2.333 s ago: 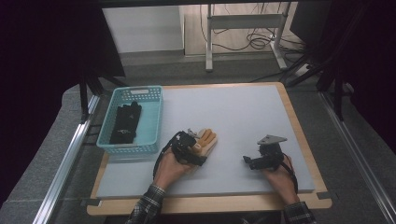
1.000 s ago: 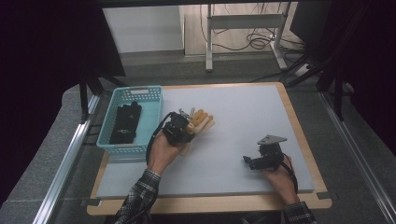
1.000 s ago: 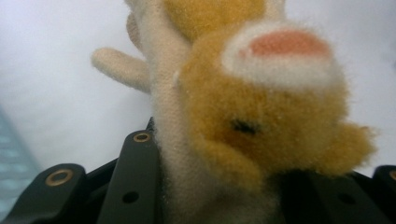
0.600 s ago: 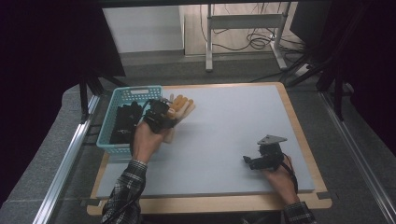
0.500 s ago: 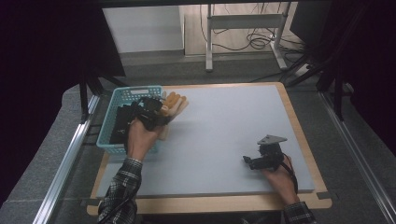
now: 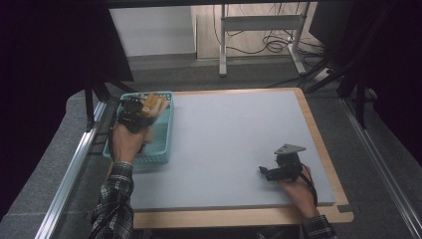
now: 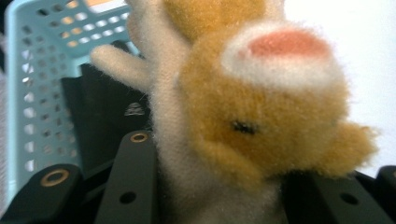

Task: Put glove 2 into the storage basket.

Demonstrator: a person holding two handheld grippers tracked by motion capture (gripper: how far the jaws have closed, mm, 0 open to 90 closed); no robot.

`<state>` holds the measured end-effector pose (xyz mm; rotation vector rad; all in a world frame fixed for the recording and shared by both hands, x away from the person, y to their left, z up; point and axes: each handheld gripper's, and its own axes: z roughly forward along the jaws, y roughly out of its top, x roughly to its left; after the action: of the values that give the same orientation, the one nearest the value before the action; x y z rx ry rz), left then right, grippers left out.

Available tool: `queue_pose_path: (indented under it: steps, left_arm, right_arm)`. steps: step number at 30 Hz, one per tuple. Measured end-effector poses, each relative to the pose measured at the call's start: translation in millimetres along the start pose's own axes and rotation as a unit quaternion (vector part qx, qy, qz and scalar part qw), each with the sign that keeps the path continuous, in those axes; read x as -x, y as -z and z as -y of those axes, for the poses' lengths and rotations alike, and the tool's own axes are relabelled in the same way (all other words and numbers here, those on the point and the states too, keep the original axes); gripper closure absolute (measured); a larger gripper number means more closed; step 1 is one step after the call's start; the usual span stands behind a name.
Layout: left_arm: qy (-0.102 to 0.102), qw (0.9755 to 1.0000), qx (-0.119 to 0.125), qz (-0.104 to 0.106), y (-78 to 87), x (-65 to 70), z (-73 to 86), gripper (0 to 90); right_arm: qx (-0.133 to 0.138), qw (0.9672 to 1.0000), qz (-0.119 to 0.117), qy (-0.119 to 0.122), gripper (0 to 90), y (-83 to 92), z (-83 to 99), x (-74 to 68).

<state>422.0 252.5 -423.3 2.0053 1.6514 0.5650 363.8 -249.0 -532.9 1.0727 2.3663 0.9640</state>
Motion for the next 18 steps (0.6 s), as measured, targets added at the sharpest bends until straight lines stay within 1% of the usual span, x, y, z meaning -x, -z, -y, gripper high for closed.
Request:
queue_pose_path:
  steps: [2, 3, 4, 5, 6, 7, 8, 11, 12, 15, 16, 17, 18]
  left_arm:
    - [0.006, 1.0000, -0.004, -0.003, -4.9, -4.9, -0.3, 60.7]
    - [0.004, 0.9999, -0.010, -0.005, -8.0, -7.3, -0.8, 60.6]
    - [0.008, 0.9999, -0.013, -0.005, -11.8, -8.0, -1.2, 60.6]
    - [0.007, 0.9998, -0.019, -0.006, -15.7, -9.0, -2.0, 60.5]
    - [0.010, 0.9997, -0.023, -0.005, -20.2, -8.8, -2.5, 60.4]
    - [0.009, 0.9995, -0.030, -0.006, -27.1, -8.2, -3.6, 60.3]
    - [0.008, 0.9994, -0.033, -0.005, -29.5, -7.8, -3.9, 60.1]
    - [0.008, 0.9988, -0.048, -0.001, -44.7, -3.3, -5.4, 59.8]
    - [0.006, 0.9986, -0.053, -0.002, -48.7, -2.0, -5.8, 59.5]
    - [-0.002, 0.9965, -0.083, -0.012, -68.5, 2.1, -5.6, 58.8]
    - [-0.002, 0.9960, -0.089, -0.013, -73.1, 2.2, -5.0, 58.6]
    - [-0.001, 0.9951, -0.099, -0.010, -81.1, 2.1, -3.7, 58.4]
    - [0.001, 0.9949, -0.100, -0.008, -84.7, 2.2, -2.9, 58.1]
  right_arm:
    - [0.000, 1.0000, 0.000, 0.000, 6.2, 0.0, 0.0, 0.1]
    - [0.000, 1.0000, 0.000, 0.000, 6.2, 0.0, 0.0, 0.1]
    - [0.000, 1.0000, 0.000, 0.000, 6.2, 0.0, 0.0, 0.2]
    - [0.000, 1.0000, 0.000, 0.001, 6.2, 0.0, 0.0, 0.2]
    - [0.000, 1.0000, 0.000, 0.000, 6.2, 0.0, 0.0, 0.1]
    - [0.000, 1.0000, 0.000, 0.000, 6.2, 0.0, 0.0, 0.2]
    - [0.000, 1.0000, 0.000, 0.000, 6.2, 0.0, 0.0, 0.2]
    - [0.000, 1.0000, 0.000, 0.000, 6.2, 0.0, 0.0, 0.2]
    - [0.000, 1.0000, 0.000, 0.000, 6.2, 0.0, 0.0, 0.2]
    - [0.000, 1.0000, 0.000, 0.000, 6.2, 0.0, 0.0, 0.2]
    - [0.000, 1.0000, 0.000, 0.000, 6.2, 0.0, 0.0, 0.1]
    - [0.000, 1.0000, 0.000, 0.000, 6.2, 0.0, 0.0, 0.1]
    - [0.000, 1.0000, 0.000, 0.000, 6.2, 0.0, 0.0, 0.1]
